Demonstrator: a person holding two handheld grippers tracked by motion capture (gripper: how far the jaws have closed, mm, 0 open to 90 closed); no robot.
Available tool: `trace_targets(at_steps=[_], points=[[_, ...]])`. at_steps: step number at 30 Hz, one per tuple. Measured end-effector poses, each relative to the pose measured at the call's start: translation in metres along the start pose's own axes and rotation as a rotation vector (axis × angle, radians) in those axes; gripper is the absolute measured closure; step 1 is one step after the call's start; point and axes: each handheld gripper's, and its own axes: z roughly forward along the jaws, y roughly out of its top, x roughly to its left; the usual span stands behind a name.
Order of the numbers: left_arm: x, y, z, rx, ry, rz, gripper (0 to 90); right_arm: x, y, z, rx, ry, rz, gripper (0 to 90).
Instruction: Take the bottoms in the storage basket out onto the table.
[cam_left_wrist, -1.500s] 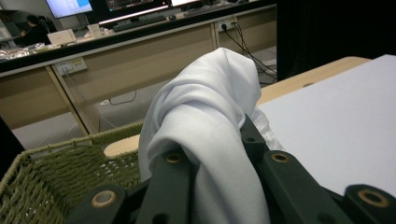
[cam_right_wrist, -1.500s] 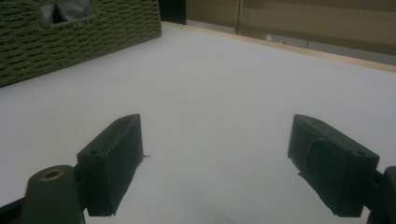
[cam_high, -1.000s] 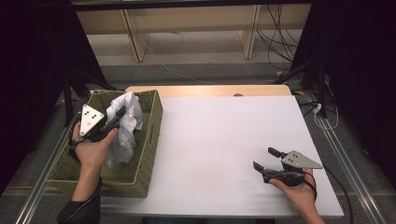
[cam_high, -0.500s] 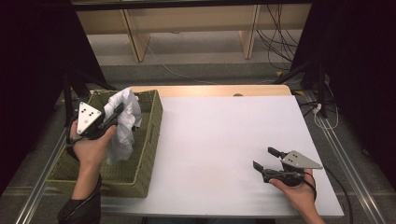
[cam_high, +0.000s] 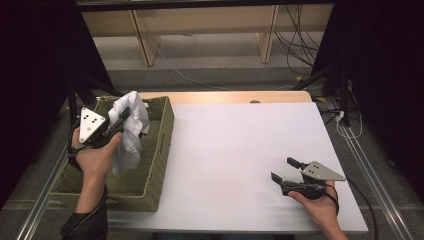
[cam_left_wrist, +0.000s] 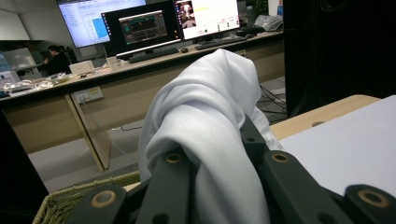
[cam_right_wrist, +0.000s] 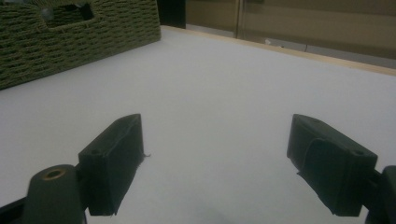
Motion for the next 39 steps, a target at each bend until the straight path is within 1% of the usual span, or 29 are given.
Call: trace_targets(at_steps=[2,7,8,13,19,21,31,39], points=[[-0.001,0.001,0.000,-0.002,0.000,0.001,77.8,0.000,0.000,0.001,-0.006,0.002,0.000,19.5],[-0.002,0.003,0.000,-0.008,0.001,0.003,77.8,0.001,0.001,-0.001,0.003,0.001,0.005,19.5],[-0.002,0.003,0.000,-0.010,0.001,0.003,77.8,0.001,0.000,0.000,-0.006,0.002,0.007,19.5],[-0.003,0.005,-0.001,-0.016,-0.003,0.006,77.8,-0.001,0.001,-0.001,-0.009,-0.006,-0.007,19.5],[-0.004,0.007,0.000,-0.020,-0.004,0.006,77.8,0.000,0.001,-0.001,-0.019,-0.003,-0.005,19.5],[-0.004,0.007,0.000,-0.022,-0.004,0.004,77.8,0.000,0.002,-0.002,-0.012,-0.006,-0.007,19.5],[-0.006,0.012,-0.002,-0.039,-0.003,0.010,77.8,0.000,0.002,-0.002,-0.017,-0.005,-0.006,19.5],[-0.010,0.015,-0.001,-0.051,-0.009,0.012,77.8,0.000,0.002,-0.003,-0.010,-0.010,-0.008,19.5]])
